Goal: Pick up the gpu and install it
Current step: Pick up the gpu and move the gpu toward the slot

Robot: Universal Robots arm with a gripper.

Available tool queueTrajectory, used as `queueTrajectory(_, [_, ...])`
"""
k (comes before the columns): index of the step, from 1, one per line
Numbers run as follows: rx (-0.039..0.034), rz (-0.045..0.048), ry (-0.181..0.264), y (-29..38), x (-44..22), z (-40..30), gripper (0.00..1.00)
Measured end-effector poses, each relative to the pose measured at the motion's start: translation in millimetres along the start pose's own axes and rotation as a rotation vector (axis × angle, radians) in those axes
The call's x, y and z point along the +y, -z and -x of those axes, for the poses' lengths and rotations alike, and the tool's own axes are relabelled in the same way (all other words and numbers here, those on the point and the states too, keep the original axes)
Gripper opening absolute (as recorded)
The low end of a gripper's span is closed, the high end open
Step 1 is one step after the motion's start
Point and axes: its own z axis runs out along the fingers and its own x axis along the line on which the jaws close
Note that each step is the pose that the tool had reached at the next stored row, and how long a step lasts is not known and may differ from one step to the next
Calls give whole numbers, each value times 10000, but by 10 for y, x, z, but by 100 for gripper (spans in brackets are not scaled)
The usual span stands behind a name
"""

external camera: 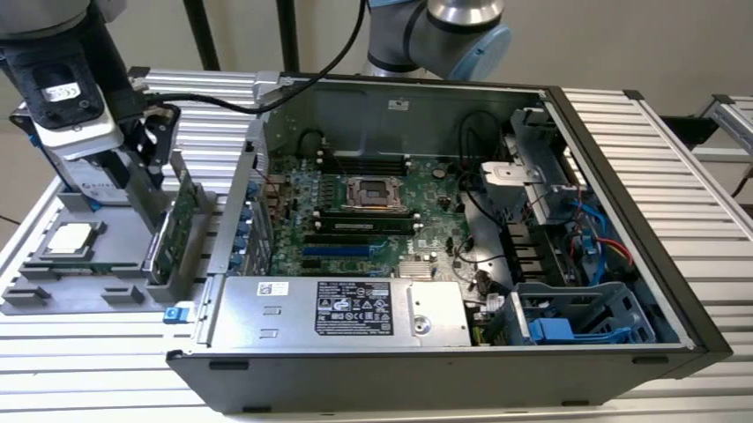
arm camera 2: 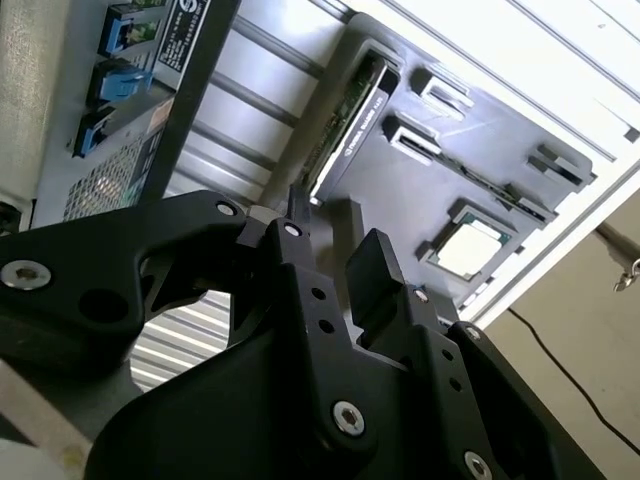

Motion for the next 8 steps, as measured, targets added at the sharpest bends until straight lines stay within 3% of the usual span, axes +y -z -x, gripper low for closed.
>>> queueTrajectory(8, [44, -2, -4, -91, -6, -11, 100])
